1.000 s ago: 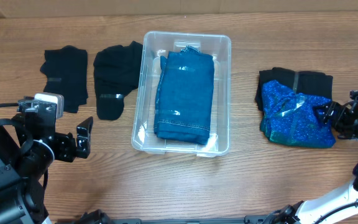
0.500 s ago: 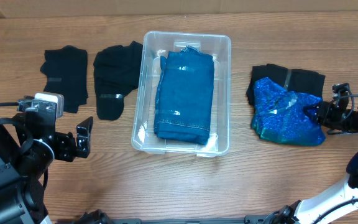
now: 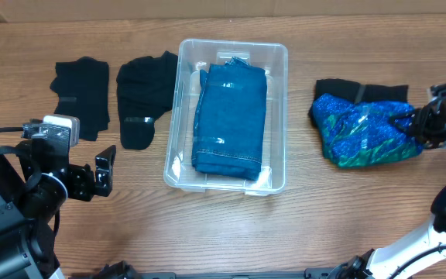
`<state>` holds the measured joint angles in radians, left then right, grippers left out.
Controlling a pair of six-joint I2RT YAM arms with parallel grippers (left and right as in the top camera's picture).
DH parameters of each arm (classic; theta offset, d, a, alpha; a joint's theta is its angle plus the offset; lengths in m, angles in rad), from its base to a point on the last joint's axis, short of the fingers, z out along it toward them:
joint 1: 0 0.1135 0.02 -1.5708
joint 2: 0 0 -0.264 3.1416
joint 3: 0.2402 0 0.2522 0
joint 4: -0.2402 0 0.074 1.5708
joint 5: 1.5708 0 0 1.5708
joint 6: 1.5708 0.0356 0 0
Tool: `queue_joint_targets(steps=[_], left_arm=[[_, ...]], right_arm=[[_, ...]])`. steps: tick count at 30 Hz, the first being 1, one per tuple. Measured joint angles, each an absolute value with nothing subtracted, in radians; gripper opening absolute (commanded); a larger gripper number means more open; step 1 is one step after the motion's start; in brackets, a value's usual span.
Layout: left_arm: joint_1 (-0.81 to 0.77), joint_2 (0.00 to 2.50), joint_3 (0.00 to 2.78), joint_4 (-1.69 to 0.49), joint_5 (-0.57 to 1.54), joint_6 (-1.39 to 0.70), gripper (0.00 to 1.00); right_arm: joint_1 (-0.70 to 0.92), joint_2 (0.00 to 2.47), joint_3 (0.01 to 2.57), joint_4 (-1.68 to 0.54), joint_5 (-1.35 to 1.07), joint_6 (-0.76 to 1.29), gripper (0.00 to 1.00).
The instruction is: Pack container
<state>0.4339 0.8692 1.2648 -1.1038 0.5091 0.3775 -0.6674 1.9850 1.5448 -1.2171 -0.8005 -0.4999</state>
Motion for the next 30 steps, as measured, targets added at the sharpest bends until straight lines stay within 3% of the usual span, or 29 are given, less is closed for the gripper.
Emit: queue_joint_targets(steps=[11,22,23,24,25,28,30], left_arm=[[0.434,0.869,1.265,-1.104,0.509,0.377,1.0],[0.434,0.869,1.265,-1.104,0.509,0.377,1.0],[0.434,0.869,1.265,-1.104,0.509,0.377,1.0],[0.434,0.869,1.265,-1.104,0.509,0.377,1.0],[0.434,0.869,1.265,-1.104,0.509,0.377,1.0],[0.434,0.869,1.265,-1.104,0.509,0.377,1.0],[0.434,0.869,1.265,-1.104,0.509,0.377,1.0]], right_arm=[[-0.667,1.821,1.735,-1.39,-0.811,-0.475,0.04],[-0.661,1.821,1.734,-1.325,-0.862,-0.443,0.04],[-0.655,1.821,1.734,-1.337,-0.859,-0.442,0.07],[-0.645,1.821,1.734,-1.354,-0.844,-0.432,0.26],[-0.635,1.821,1.734,-1.367,-0.81,-0.399,0.33],[-0.606,1.821,1.732,-1.391,-0.669,-0.275,0.33],[-0.595,1.821,1.713,-1.385,-0.611,-0.223,0.04]])
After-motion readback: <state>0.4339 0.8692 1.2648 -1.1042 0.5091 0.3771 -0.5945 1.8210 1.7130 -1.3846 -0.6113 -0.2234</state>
